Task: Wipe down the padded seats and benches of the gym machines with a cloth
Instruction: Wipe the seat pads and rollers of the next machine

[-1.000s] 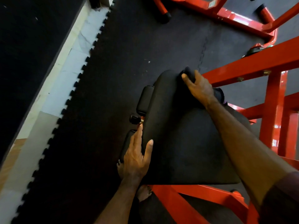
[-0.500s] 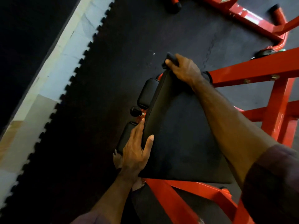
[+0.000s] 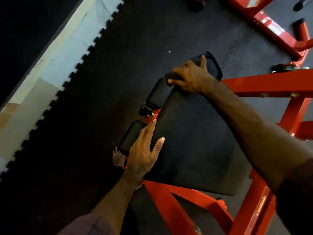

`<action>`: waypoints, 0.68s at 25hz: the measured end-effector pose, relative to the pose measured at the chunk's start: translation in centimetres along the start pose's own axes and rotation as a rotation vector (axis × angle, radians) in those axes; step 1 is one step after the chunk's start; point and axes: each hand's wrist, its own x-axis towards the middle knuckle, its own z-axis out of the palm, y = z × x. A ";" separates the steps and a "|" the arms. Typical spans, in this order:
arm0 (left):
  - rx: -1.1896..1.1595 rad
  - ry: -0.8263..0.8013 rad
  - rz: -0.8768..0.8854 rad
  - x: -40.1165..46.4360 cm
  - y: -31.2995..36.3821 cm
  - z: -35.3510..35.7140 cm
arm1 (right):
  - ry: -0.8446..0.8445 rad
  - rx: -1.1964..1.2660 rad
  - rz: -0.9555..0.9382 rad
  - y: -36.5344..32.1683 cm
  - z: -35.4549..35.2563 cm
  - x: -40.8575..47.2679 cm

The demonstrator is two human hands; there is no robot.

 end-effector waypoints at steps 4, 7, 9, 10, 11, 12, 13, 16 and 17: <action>-0.086 0.014 0.004 -0.3 -0.2 0.0 | -0.075 -0.093 -0.253 -5.3 2.5 -2.6; -0.156 -0.008 -0.072 -0.3 -0.3 -0.4 | -0.023 -0.099 -0.178 -5.4 2.2 -3.1; -0.246 -0.060 -0.142 -0.1 -0.6 -0.6 | 0.024 -0.121 -0.040 -6.4 2.3 -3.5; -0.298 -0.066 -0.170 -0.2 -1.0 -0.8 | 0.027 -0.130 -0.046 -7.8 3.0 -4.2; -0.345 -0.065 -0.193 -0.5 -1.5 -0.9 | 0.022 -0.123 -0.111 -9.3 4.0 -5.2; -0.369 -0.062 -0.222 -0.9 -1.9 -1.2 | 0.011 -0.117 -0.205 -10.6 5.2 -6.3; -0.376 -0.055 -0.249 -1.4 -2.1 -1.5 | -0.001 -0.109 -0.281 -11.3 6.0 -7.2; -0.363 -0.041 -0.273 -3.4 -2.9 -2.5 | 0.066 -0.085 -0.230 -10.2 5.7 -6.7; -0.355 -0.040 -0.283 -3.9 -3.5 -2.9 | 0.090 -0.077 -0.159 -10.3 5.7 -6.6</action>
